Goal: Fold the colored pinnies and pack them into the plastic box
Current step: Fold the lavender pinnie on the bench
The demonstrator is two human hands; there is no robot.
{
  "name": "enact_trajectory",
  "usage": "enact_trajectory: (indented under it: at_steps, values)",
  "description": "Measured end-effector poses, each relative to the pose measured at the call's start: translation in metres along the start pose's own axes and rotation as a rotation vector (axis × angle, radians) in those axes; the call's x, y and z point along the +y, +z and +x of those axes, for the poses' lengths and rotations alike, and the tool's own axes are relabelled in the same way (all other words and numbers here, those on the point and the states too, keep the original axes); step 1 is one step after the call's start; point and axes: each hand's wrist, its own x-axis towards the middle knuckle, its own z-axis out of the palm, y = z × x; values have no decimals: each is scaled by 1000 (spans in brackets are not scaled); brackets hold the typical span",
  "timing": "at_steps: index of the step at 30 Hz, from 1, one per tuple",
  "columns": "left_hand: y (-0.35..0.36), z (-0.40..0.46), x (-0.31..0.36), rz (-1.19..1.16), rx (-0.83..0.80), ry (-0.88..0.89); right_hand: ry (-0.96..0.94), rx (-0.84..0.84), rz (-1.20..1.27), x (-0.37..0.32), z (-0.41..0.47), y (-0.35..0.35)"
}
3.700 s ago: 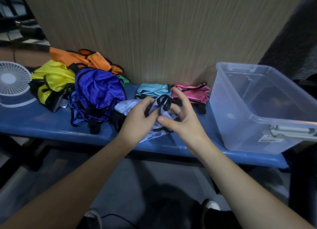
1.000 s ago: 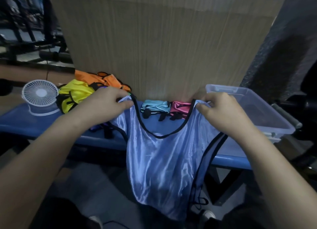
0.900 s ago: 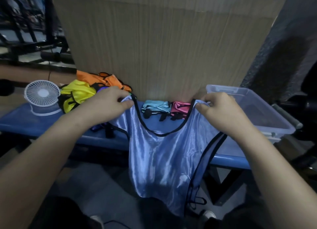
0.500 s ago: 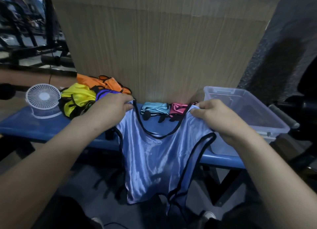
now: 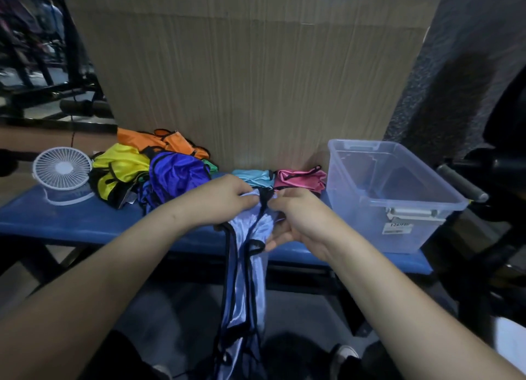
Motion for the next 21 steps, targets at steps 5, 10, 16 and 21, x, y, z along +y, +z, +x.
enact_trajectory:
  at_steps: [5,10,16,21]
  values:
    - [8,2,2,-22,-22,36,-21,-14,38,0,-4,8]
    - [9,3,-1,-83,-83,66,-36,-42,36,-3,-6,12]
    - [3,-9,1,-391,-256,85,-28,-61,65,-1,-4,10]
    - [3,-17,-2,-331,-323,157,-21,4,72,4,3,9]
